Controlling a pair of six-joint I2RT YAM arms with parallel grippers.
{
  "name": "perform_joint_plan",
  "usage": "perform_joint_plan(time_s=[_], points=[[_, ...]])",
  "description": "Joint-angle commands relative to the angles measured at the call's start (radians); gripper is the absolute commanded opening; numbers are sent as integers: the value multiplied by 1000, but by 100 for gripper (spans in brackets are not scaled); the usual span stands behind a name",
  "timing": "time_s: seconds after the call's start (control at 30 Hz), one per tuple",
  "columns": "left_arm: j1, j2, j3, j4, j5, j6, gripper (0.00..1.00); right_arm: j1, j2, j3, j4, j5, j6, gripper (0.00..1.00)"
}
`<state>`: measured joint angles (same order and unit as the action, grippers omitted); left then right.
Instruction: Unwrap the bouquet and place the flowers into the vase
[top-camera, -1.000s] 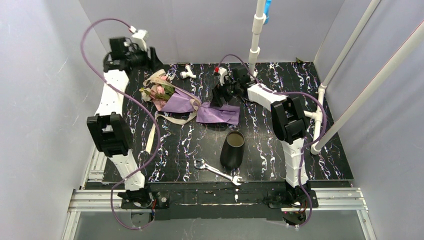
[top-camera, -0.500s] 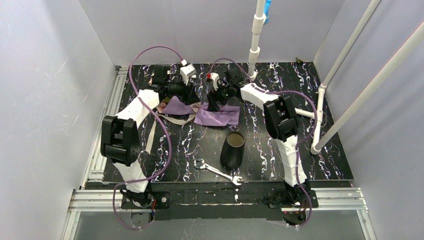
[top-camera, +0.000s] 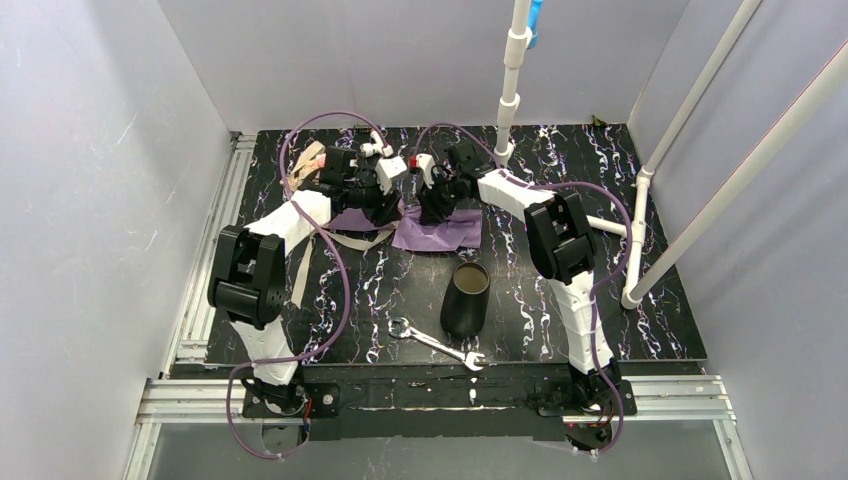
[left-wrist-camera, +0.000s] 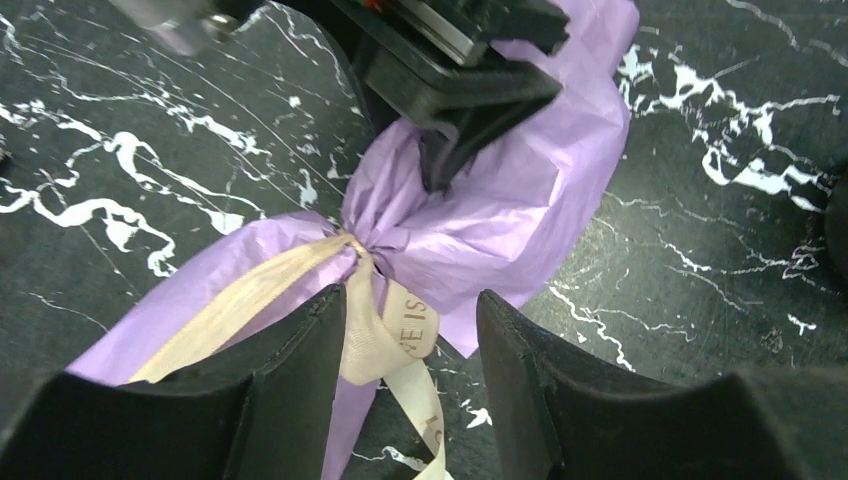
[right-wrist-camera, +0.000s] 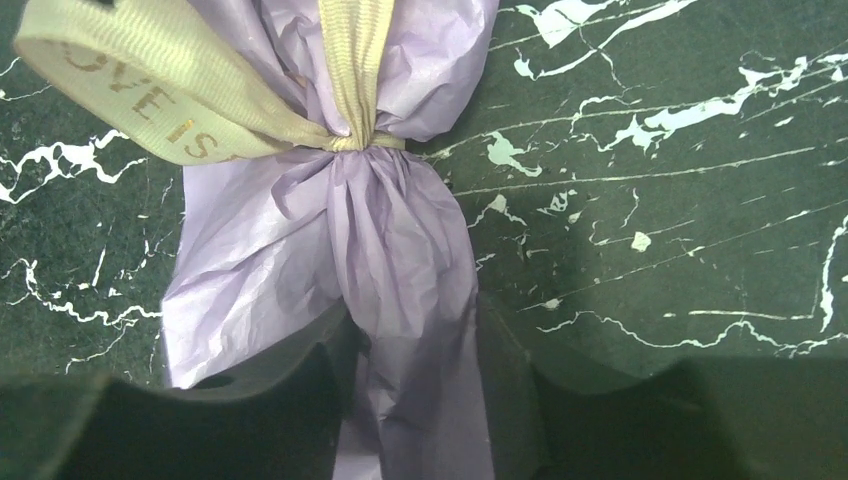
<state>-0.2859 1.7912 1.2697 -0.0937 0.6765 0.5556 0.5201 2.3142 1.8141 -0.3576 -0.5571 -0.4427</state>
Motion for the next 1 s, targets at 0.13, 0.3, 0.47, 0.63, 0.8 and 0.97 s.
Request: perform_joint_plan(time_s=[0.13,0.3,0.47,0.63,0.8,0.97], points=[[-19,17,-8,-45,-80,54,46,-3,34,-38,-11,23,-18,34],[-34,66,25,-7,-197,53,32,-3,40,-39,-6,16,-10,26],[-33,73,33,15,-236,74,8,-3,45,-38,-2,11,-5,17],[-34,12,58,12,-181,7,0,-3,49,-38,0,15,6,1],[-33,-65,69,31,-134,-105,0,-4,45,-44,11,25,20,1],[-23,-77,36,17,-120,-123,0,-3,42,-45,11,27,22,1]])
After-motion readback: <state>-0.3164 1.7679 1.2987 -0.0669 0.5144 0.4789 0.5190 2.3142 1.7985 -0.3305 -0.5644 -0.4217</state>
